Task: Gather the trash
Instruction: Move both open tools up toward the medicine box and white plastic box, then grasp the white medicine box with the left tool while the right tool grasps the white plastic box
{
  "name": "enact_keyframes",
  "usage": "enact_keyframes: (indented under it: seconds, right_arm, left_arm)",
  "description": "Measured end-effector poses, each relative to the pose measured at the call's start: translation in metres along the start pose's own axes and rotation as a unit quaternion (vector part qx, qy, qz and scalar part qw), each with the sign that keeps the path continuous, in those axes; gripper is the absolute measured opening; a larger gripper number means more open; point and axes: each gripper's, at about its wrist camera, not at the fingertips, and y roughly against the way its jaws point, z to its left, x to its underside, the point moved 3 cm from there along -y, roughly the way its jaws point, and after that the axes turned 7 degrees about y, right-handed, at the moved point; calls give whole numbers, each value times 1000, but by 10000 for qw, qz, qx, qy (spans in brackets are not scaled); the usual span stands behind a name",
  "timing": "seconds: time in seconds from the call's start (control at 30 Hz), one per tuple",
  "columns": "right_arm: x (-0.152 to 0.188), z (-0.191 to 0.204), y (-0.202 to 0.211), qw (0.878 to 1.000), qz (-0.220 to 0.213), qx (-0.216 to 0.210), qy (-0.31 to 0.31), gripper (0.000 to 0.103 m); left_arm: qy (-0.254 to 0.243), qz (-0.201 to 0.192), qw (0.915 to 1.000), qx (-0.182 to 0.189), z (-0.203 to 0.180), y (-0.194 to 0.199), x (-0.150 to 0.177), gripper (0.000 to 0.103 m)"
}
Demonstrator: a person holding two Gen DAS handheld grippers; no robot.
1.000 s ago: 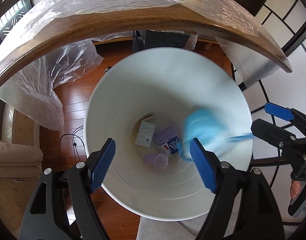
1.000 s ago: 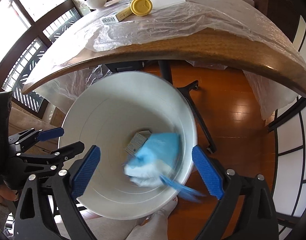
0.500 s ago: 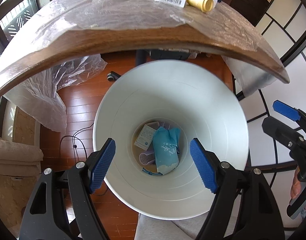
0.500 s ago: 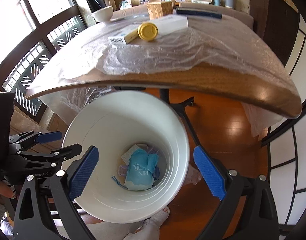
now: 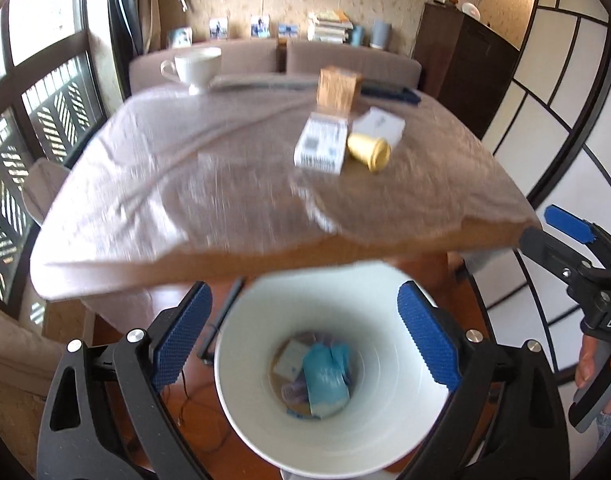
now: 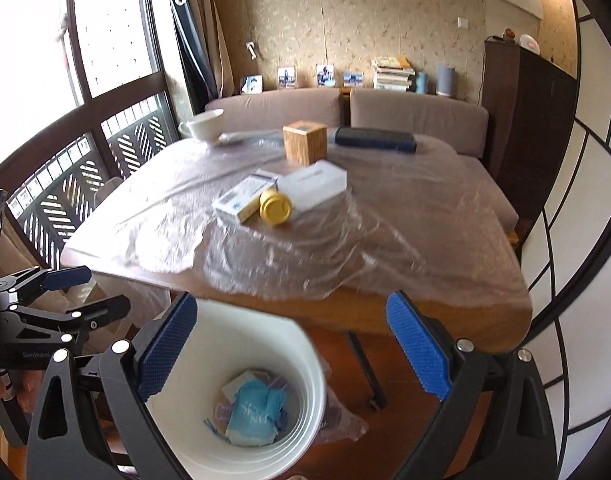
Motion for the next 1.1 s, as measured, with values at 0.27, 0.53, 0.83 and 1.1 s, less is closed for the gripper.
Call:
enact_keyframes:
  seconds: [0.27,0.53,0.83,1.1]
  right_arm:
    - [-19,-34,-22,9990,53,340,273,94]
    - [-41,-45,-70,9976,294,401,481,94]
    - [-71,-46,-133,9966,579,256,531,94]
    - [-87,-45,-184,9914,863,-187,970,94]
  left_arm:
    - [-235,-256,9990,-289,-3,-11,-26,95]
    - [-735,-33,9973,-4,-7,-50,-55,95]
    - [-1008,366,9938,276,-11,-105,-83,95]
    - [-1004,510,9935,169,-13,-135,-97,95]
